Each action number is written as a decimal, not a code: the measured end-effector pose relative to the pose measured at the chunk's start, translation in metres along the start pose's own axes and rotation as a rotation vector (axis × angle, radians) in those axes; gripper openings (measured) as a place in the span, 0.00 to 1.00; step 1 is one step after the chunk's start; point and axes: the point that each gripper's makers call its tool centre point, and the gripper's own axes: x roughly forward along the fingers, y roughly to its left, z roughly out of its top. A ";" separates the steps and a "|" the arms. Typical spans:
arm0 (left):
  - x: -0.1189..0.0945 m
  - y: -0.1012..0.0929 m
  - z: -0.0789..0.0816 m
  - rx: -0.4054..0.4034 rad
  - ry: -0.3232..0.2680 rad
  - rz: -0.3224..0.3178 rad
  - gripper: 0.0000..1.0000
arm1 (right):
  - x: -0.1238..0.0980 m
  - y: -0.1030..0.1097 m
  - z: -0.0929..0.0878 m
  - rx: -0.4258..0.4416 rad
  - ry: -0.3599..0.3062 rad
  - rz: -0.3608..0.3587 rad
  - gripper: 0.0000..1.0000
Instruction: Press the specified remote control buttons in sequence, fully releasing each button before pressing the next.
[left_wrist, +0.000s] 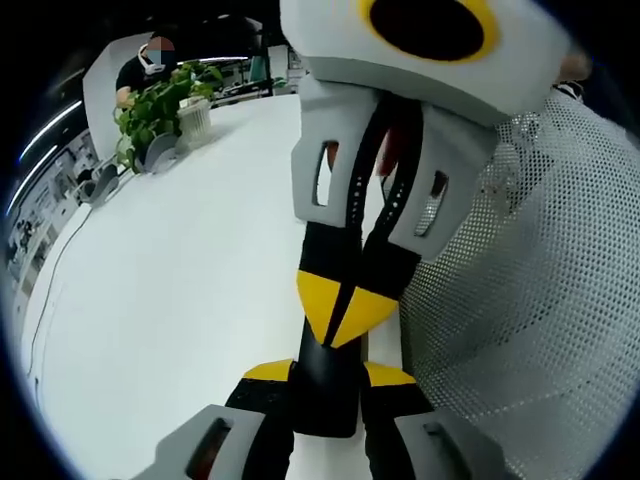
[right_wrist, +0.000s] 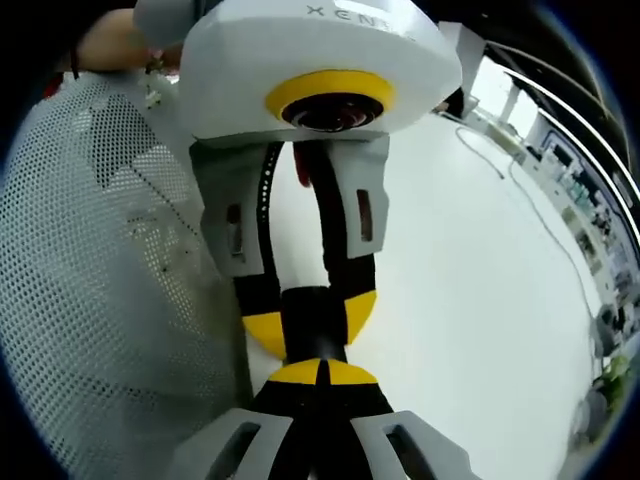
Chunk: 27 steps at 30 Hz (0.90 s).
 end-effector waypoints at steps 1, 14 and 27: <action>0.000 0.000 0.000 -0.004 0.001 0.005 0.25 | 0.000 0.000 0.000 0.005 -0.002 0.000 0.00; -0.001 0.000 0.000 -0.056 -0.047 0.055 0.26 | -0.001 0.002 0.000 0.046 -0.017 -0.014 0.00; 0.000 0.001 0.000 -0.060 -0.072 0.049 0.26 | -0.003 0.004 0.001 0.088 -0.072 0.055 0.00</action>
